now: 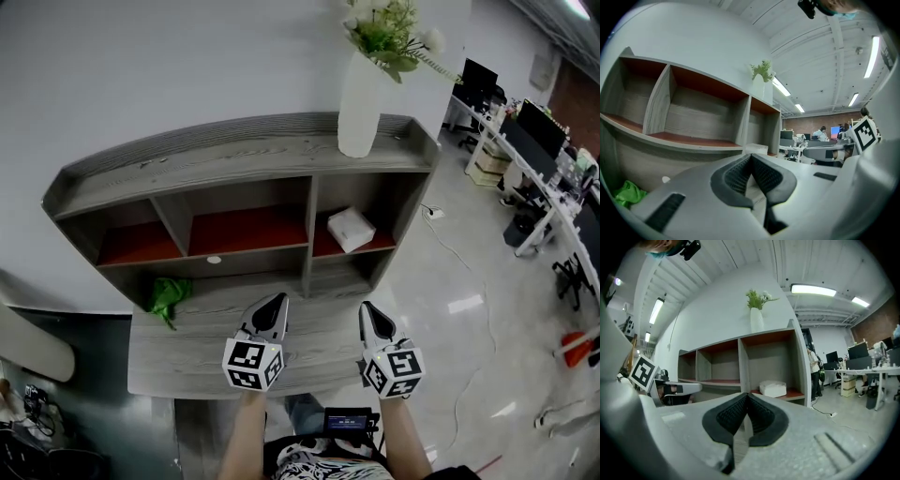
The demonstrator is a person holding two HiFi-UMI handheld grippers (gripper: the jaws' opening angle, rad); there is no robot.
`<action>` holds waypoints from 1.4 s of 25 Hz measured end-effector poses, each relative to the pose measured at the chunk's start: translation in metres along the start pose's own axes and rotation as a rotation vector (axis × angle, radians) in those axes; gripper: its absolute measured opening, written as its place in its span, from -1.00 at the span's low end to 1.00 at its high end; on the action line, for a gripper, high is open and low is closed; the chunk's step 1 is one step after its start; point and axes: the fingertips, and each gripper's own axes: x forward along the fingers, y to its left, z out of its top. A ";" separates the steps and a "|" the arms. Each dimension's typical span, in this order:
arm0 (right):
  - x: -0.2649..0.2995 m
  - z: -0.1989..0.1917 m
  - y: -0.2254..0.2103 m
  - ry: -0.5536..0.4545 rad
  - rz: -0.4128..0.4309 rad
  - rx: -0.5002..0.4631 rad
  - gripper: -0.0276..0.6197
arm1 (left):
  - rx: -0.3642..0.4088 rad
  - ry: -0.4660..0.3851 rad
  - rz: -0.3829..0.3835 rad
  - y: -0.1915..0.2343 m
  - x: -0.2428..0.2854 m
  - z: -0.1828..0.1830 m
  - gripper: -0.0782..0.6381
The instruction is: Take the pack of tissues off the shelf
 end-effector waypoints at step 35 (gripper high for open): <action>0.104 -0.018 -0.050 0.036 -0.098 0.020 -0.81 | -0.032 0.082 0.029 0.057 0.079 -0.028 -0.76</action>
